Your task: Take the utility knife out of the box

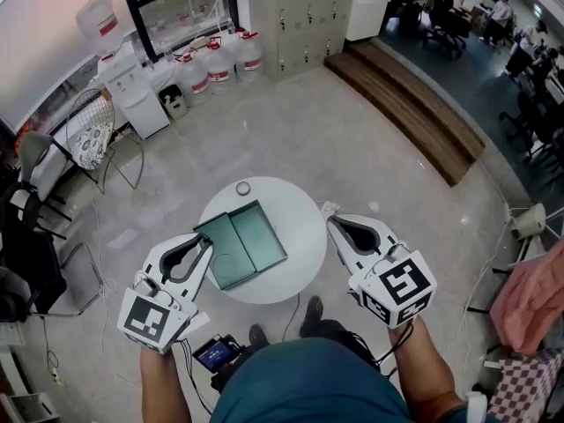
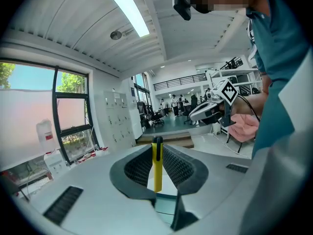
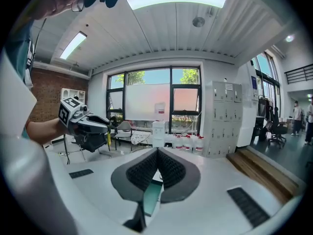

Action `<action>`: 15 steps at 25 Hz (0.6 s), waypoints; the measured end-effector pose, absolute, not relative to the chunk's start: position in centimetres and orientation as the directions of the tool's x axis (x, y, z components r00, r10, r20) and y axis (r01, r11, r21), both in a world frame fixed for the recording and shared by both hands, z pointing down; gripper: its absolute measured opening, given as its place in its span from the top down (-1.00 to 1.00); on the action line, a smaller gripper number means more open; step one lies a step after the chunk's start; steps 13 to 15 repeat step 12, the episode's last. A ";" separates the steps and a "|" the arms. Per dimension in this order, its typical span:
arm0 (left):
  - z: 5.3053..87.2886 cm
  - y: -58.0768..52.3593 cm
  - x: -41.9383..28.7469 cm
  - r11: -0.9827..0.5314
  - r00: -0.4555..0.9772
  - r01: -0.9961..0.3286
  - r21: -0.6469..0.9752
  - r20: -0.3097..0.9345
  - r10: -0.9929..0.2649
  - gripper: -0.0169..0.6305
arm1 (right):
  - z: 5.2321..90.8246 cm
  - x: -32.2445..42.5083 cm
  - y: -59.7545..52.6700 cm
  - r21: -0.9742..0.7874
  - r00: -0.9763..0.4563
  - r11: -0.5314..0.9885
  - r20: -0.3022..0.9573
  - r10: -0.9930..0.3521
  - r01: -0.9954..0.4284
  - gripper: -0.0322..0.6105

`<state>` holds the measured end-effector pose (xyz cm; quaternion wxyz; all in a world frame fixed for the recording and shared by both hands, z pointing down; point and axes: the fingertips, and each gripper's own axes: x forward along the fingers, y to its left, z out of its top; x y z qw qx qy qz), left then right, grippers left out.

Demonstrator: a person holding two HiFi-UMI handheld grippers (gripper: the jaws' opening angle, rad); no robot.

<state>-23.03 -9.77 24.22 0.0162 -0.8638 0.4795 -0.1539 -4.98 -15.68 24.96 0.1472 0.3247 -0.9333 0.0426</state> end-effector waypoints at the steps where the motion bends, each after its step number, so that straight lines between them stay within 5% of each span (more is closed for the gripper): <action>1: 23.9 -9.6 -23.0 -0.539 0.492 -0.823 -0.178 0.249 -0.834 0.71 | 24.6 -5.0 -15.6 0.020 -0.747 0.787 0.300 -0.593 -0.617 0.79; 15: 24.7 -6.6 -25.6 -0.536 0.491 -0.823 -0.186 0.240 -0.837 0.71 | 24.8 -7.5 -13.1 0.029 -0.748 0.788 0.296 -0.594 -0.615 0.79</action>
